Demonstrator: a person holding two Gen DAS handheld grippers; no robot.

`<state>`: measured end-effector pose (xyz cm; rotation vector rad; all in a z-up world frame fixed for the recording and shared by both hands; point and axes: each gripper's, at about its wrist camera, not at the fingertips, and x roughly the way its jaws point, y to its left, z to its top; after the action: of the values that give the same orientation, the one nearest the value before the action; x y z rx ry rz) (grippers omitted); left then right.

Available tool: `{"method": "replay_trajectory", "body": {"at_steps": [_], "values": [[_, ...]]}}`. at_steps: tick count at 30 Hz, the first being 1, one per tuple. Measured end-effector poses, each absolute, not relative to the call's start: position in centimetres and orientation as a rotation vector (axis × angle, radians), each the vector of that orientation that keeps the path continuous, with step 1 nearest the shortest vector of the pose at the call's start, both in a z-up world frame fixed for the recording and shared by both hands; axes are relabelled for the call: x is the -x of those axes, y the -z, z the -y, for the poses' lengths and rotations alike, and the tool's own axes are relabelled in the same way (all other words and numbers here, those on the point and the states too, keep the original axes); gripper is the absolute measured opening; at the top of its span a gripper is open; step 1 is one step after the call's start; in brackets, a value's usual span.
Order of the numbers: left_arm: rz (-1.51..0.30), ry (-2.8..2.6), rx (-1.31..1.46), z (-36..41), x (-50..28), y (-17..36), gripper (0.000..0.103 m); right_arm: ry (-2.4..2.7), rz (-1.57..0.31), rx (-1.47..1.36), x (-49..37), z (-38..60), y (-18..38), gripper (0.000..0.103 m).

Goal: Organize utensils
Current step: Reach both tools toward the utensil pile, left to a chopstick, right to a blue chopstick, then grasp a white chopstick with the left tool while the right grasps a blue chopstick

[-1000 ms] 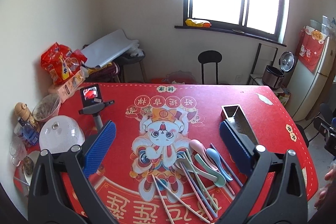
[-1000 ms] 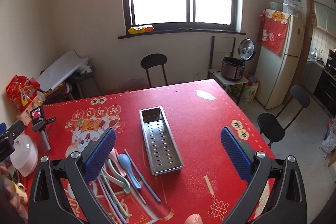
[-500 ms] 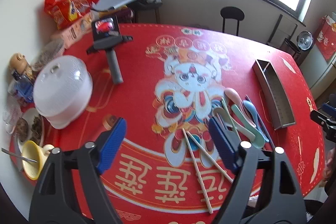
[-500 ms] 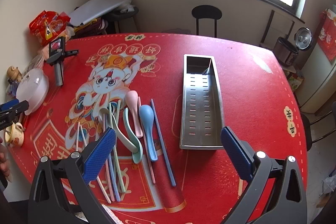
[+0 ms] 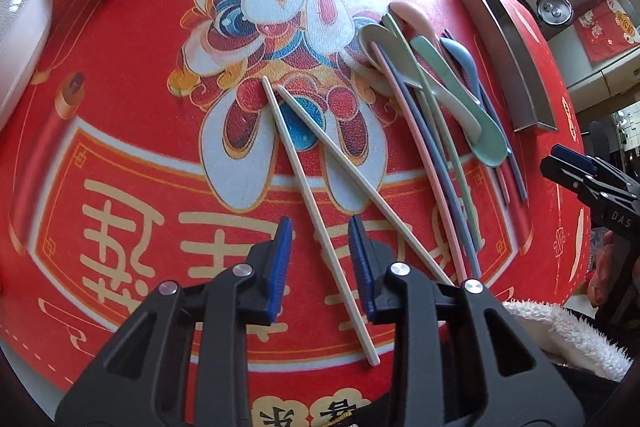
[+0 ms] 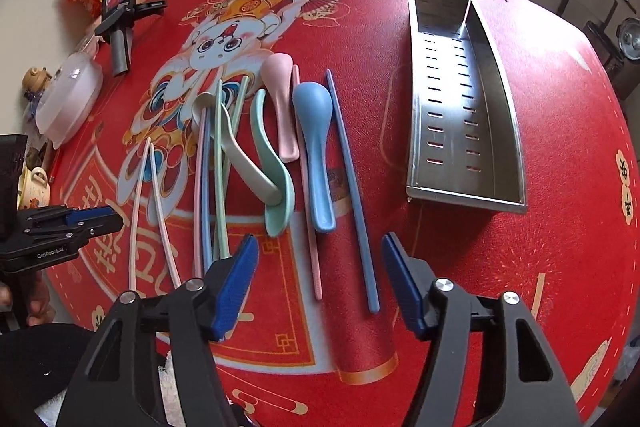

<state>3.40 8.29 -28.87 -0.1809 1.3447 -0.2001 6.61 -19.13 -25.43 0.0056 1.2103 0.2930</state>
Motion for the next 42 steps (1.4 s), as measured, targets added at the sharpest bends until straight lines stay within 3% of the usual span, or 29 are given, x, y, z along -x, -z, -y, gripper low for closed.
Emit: {"method": "replay_trajectory", "body": {"at_steps": [9,12,14,42], "values": [[-1.414,0.218,0.184,-7.7,-4.1,30.5,0.024,-0.277,-1.251,-0.030,-7.1,20.5,27.9,0.031],[-1.423,0.218,0.183,-7.7,-4.3,30.8,0.017,-0.275,-1.251,0.001,-7.3,20.3,28.5,0.017],[-1.427,0.219,0.191,-7.8,-4.5,31.0,0.013,-0.257,-1.249,0.024,-7.5,20.3,28.8,0.013],[-1.311,0.192,0.095,-7.5,-8.7,30.9,0.014,-0.209,-1.269,0.090,-8.2,18.9,30.5,0.007]]}}
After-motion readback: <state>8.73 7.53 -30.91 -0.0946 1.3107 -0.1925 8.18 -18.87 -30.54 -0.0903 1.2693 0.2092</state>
